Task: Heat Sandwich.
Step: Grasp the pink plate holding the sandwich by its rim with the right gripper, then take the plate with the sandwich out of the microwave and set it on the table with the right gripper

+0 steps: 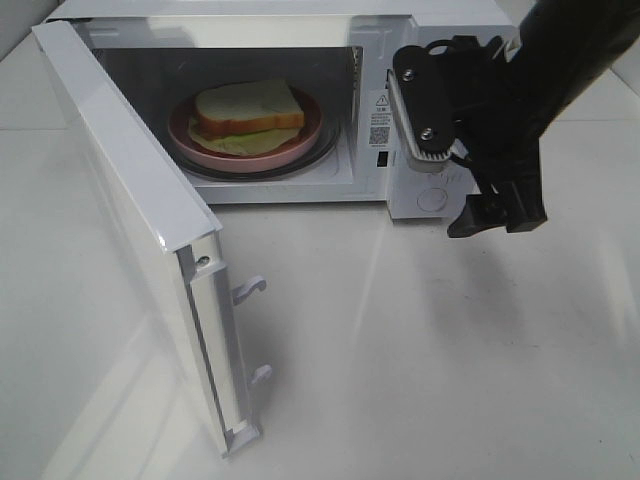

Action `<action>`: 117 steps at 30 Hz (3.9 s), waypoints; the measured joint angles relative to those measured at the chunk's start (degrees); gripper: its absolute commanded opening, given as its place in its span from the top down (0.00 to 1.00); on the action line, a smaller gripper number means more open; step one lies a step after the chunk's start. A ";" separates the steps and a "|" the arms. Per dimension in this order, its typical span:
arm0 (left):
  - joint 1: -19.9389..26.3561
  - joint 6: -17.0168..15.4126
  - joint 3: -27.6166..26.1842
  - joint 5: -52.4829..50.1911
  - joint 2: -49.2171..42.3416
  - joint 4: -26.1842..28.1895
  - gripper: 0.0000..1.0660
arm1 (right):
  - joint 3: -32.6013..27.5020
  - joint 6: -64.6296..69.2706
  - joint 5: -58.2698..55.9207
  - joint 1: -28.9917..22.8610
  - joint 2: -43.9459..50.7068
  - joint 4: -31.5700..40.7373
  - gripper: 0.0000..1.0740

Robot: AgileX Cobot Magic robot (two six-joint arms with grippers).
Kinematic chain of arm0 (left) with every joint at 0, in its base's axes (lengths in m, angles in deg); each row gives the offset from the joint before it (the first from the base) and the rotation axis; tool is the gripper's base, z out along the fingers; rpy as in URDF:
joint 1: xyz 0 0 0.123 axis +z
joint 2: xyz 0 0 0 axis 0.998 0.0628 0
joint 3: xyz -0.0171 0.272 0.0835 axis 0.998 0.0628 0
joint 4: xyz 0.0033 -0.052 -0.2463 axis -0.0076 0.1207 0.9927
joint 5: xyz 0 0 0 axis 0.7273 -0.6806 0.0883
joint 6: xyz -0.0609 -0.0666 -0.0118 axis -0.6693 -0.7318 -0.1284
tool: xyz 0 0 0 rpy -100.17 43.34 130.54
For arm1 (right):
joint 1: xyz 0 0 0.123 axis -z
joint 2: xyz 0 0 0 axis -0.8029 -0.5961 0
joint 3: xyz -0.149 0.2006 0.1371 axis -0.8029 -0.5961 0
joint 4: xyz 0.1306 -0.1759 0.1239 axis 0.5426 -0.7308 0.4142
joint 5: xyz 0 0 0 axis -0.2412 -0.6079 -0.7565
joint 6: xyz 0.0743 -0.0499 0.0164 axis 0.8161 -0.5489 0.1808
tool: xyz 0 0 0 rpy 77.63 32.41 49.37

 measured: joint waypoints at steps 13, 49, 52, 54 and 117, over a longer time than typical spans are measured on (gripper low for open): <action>0.00 0.00 0.00 0.00 0.00 0.00 0.06 | 10.60 0.69 1.66 -7.68 -10.60 -2.12 0.11; 0.00 0.00 0.00 0.00 0.00 0.00 0.06 | 36.44 3.72 4.98 -8.08 -36.27 -2.18 0.14; 0.00 0.00 0.00 0.00 0.00 0.00 0.06 | 38.10 3.84 4.98 -7.56 -37.59 -2.23 0.15; 0.00 0.00 0.00 0.00 0.00 0.00 0.06 | 38.90 3.90 4.98 -7.28 -38.39 -2.18 0.15; 0.00 0.00 0.00 0.00 0.00 0.00 0.06 | 44.46 -0.34 3.21 -6.59 -42.63 -0.52 1.00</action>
